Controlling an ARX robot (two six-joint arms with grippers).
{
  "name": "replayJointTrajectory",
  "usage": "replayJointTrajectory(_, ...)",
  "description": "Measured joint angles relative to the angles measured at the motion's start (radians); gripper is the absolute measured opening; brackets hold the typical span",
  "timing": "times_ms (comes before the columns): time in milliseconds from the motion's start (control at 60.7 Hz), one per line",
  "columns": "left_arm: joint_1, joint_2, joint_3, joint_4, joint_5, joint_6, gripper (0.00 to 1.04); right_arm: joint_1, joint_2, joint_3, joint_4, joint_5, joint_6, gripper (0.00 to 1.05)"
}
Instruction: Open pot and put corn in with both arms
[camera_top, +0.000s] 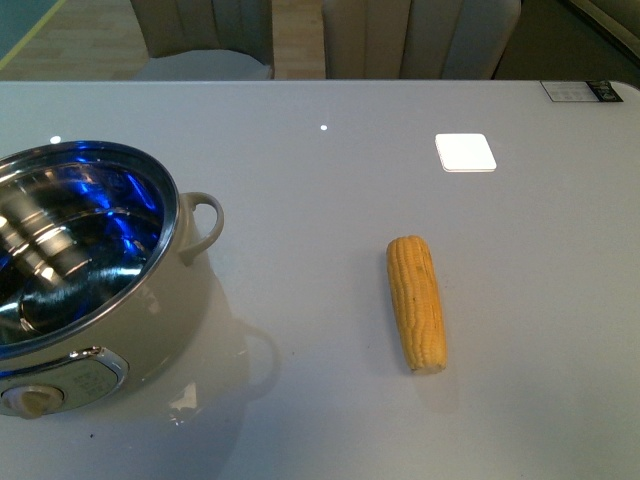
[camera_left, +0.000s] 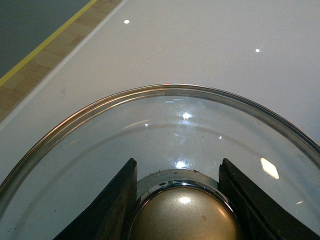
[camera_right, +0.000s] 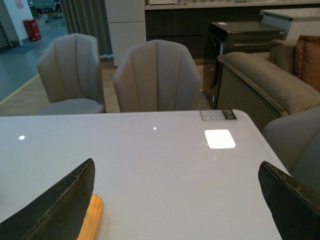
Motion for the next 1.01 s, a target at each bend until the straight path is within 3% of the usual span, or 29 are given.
replayJointTrajectory(725, 0.002, 0.089, 0.078, 0.024, 0.001, -0.011, 0.43, 0.000, 0.000, 0.000, 0.000, 0.000, 0.000, 0.96)
replayJointTrajectory(824, 0.001, 0.089, 0.080, 0.016, -0.011, -0.011, 0.62, 0.000, 0.000, 0.000, 0.000, 0.000, 0.000, 0.96)
replayJointTrajectory(1005, 0.002, 0.060, 0.078, -0.018, -0.037, -0.016, 0.88, 0.000, 0.000, 0.000, 0.000, 0.000, 0.000, 0.96)
